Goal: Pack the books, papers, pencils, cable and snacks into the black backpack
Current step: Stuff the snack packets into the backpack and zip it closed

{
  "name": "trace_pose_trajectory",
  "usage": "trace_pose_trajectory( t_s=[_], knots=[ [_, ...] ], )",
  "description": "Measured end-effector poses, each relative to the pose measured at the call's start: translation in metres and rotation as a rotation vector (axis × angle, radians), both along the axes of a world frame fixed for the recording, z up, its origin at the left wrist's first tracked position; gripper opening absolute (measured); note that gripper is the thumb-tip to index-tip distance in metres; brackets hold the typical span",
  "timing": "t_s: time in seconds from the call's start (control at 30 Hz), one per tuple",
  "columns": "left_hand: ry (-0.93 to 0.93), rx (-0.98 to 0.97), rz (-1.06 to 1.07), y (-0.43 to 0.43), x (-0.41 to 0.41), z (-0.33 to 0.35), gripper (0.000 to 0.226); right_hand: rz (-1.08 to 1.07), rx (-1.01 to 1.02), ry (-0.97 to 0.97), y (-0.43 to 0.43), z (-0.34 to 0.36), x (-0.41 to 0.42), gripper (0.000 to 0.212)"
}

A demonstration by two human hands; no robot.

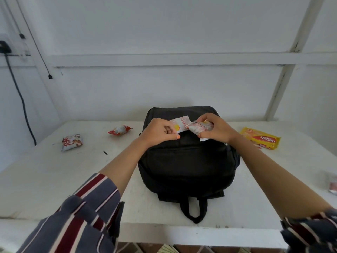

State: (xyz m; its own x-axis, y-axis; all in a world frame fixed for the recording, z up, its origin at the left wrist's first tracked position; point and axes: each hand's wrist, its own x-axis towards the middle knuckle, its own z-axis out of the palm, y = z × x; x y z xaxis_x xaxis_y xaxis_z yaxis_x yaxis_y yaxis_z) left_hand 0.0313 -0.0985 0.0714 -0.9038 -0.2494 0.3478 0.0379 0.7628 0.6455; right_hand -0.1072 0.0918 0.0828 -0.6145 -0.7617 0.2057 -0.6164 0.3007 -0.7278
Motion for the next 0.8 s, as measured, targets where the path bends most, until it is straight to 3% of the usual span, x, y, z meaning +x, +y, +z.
trace_pose_trajectory(
  t_s=[0.23, 0.43, 0.67, 0.8],
  knots=[
    [-0.227, -0.147, -0.078, -0.003, 0.018, -0.007, 0.023, 0.024, -0.014, 0.008, -0.002, -0.001, 0.03, 0.039],
    [-0.202, -0.126, -0.105, 0.004, 0.019, -0.004, 0.028, 0.046, -0.045, -0.01, 0.006, 0.006, 0.054, 0.036],
    [-0.096, -0.326, -0.07, 0.003, 0.013, 0.003, 0.031, 0.142, -0.115, -0.099, 0.015, 0.02, 0.07, 0.03],
    [-0.053, -0.293, -0.049, 0.002, 0.009, 0.009, 0.036, 0.208, -0.063, -0.114, 0.014, 0.018, 0.074, 0.029]
  ],
)
